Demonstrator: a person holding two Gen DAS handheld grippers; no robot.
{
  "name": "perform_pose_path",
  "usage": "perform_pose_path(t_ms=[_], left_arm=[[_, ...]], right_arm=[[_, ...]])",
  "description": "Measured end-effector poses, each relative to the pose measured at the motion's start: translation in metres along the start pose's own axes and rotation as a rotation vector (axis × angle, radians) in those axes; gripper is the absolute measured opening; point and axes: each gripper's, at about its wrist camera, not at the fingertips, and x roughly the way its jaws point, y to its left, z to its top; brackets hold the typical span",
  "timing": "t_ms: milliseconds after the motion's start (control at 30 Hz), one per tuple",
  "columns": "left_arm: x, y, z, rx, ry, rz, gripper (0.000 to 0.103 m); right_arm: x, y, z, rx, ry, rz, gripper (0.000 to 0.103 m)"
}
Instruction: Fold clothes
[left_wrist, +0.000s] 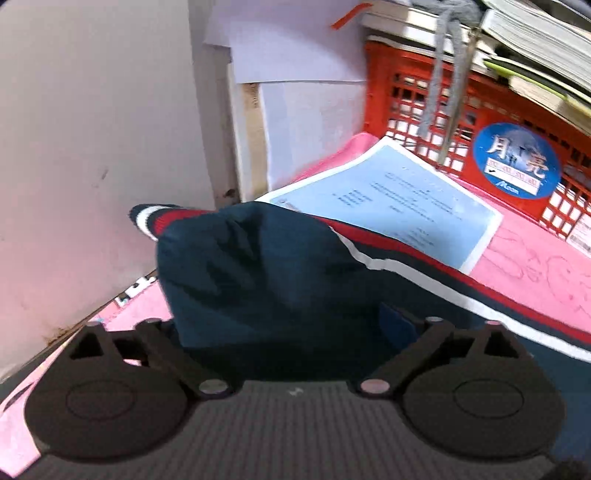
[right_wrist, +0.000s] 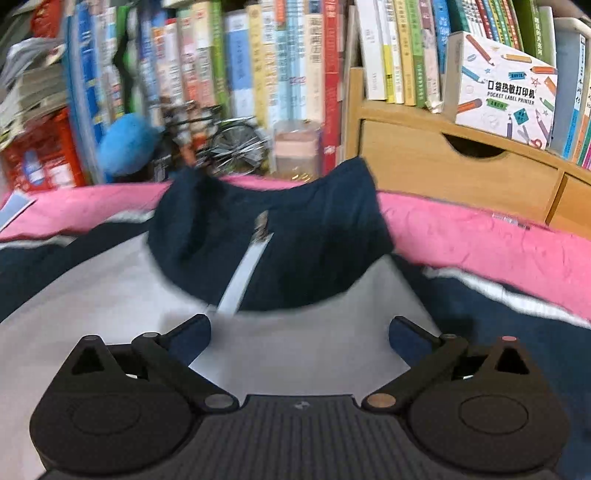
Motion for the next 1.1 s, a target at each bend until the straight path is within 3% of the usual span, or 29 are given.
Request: perform_pose_path(t_ms=[67, 133, 233, 267, 333, 400, 533, 567, 667, 700, 767, 867, 1000, 1100], left_arm=[[-0.013, 0.010, 0.000, -0.026, -0.022, -0.049, 0.082], [-0.042, 0.018, -0.008, -0.005, -0.124, -0.140, 0.082], [-0.084, 0.014, -0.023, 0.150, -0.255, -0.233, 0.082], [-0.097, 0.007, -0.030, 0.196, -0.271, -0.304, 0.082], [-0.123, -0.020, -0.049, 0.282, -0.282, -0.509, 0.082], [-0.147, -0.060, -0.075, 0.393, -0.242, -0.685, 0.083], [-0.171, -0.143, -0.129, 0.624, -0.163, -0.852, 0.084], [-0.172, -0.162, -0.143, 0.676, -0.146, -0.853, 0.084], [-0.149, -0.215, -0.169, 0.809, -0.025, -0.740, 0.080], [-0.133, -0.229, -0.173, 0.816, 0.023, -0.683, 0.086], [-0.115, -0.240, -0.161, 0.746, 0.041, -0.675, 0.092], [-0.088, -0.252, -0.146, 0.670, 0.009, -0.627, 0.103], [-0.069, -0.259, -0.139, 0.619, -0.053, -0.621, 0.103], [-0.059, -0.264, -0.128, 0.594, -0.056, -0.594, 0.103]], right_arm=[[0.007, -0.006, 0.009, 0.035, 0.006, -0.037, 0.102], [0.002, -0.011, 0.014, 0.063, 0.016, -0.037, 0.098], [-0.027, -0.020, 0.005, 0.048, -0.053, 0.018, 0.097], [-0.037, -0.024, 0.002, 0.040, -0.070, 0.026, 0.097], [-0.053, -0.029, -0.007, 0.012, -0.055, 0.024, 0.093], [-0.065, -0.031, -0.018, -0.006, -0.017, 0.037, 0.090], [-0.072, -0.032, -0.039, 0.013, 0.052, 0.081, 0.090], [-0.068, -0.031, -0.041, 0.008, 0.065, 0.054, 0.087], [-0.054, -0.031, -0.039, -0.001, 0.042, -0.039, 0.088], [-0.047, -0.031, -0.033, 0.002, 0.043, -0.044, 0.088], [-0.033, -0.032, -0.022, -0.002, 0.047, -0.057, 0.090], [-0.004, -0.039, -0.005, 0.023, 0.047, -0.081, 0.103], [0.022, -0.051, 0.009, 0.046, -0.006, -0.103, 0.103], [0.036, -0.061, 0.022, 0.064, -0.007, -0.109, 0.103]])
